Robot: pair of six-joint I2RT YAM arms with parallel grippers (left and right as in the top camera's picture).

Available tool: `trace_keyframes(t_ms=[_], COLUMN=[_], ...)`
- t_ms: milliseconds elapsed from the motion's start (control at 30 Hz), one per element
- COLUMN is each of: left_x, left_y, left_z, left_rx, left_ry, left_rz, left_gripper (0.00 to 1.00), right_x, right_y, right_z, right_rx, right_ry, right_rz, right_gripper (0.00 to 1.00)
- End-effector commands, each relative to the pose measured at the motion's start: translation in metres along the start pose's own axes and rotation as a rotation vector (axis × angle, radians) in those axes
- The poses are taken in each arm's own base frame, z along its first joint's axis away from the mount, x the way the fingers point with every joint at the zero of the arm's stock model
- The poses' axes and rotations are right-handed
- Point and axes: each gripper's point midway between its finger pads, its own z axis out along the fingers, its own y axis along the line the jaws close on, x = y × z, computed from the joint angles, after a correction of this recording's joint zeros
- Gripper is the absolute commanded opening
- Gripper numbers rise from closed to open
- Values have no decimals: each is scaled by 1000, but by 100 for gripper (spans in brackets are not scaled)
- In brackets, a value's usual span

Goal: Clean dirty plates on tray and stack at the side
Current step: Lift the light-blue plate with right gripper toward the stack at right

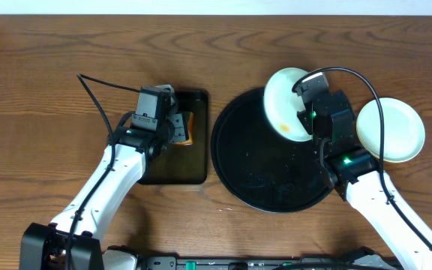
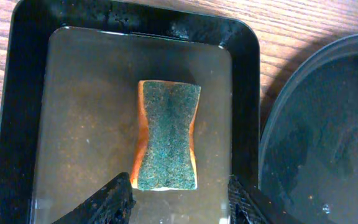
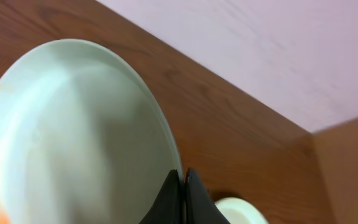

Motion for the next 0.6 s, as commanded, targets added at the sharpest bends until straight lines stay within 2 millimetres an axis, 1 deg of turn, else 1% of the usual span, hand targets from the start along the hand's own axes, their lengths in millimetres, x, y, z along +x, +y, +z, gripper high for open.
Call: trace_keyframes(t_ms=[0,100,167,400,433,567], left_x=[-3,-2,-2,-2,-2,-2], left_y=[2,2,2,2,2,2], left_z=[1,1,1,1,1,1], left_rx=[-16,-17,-17,-17,-17,-17], left_ry=[-4,-1,-1,-1,0,0], left_rz=[2,2,2,2,2,2], left_gripper=[52,52,52,52,52,52], right_x=[-6,3,9,44,59,96], right_y=[-3,-22,-26,-64,-79,-114], right_z=[-4,0,3,16,19,19], right_rx=[-14,54,42,61,70,144], right_ry=[-18,11,24,90,114,171], right_rz=[73,245,321,618,719,917], right_gripper=[1,1,1,1,1,1])
